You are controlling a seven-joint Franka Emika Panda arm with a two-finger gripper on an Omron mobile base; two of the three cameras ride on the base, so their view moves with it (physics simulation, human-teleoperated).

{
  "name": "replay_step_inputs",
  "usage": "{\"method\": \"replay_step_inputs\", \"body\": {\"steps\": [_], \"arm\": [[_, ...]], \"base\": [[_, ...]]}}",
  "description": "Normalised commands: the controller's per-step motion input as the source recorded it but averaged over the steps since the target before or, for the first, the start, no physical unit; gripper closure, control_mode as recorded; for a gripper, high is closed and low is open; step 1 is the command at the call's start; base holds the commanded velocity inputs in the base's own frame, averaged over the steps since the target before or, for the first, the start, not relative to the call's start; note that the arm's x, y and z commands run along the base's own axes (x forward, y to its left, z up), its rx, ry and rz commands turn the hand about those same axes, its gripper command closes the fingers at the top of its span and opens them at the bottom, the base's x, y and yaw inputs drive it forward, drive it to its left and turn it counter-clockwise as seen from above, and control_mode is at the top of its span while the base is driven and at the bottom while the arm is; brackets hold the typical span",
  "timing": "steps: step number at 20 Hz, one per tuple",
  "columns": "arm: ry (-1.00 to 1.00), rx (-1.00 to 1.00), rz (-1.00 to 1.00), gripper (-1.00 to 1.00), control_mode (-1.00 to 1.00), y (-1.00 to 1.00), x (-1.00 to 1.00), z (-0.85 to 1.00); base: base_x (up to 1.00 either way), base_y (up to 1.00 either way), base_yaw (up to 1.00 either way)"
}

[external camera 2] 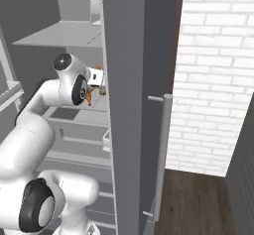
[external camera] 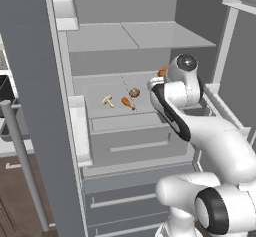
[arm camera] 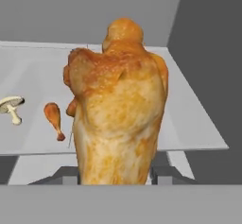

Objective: Place one mushroom and one chicken drumstick in each tupperware on the nearby counter, to pack two identical lunches.

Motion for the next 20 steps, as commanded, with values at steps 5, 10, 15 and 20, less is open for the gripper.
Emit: {"method": "replay_step_inputs", "body": {"steps": [5, 10, 15, 20], "arm": [[-0.1, 0.0, 0.0, 1.0, -1.0, 0.19, -1.0, 0.85], [0.06, 0.01, 0.0, 1.0, -1.0, 0.23, -1.0, 0.99], [0.15, 0.0, 0.04, 1.0, -1.0, 0.23, -0.96, 0.64], [0.0, 0.0, 0.06, 1.0, -1.0, 0.07, -0.44, -0.01]], "base": [[0.0, 0.0, 0.0], [0.0, 0.0, 0.0], [0.0, 0.0, 0.0], [0.0, 0.0, 0.0]]}}
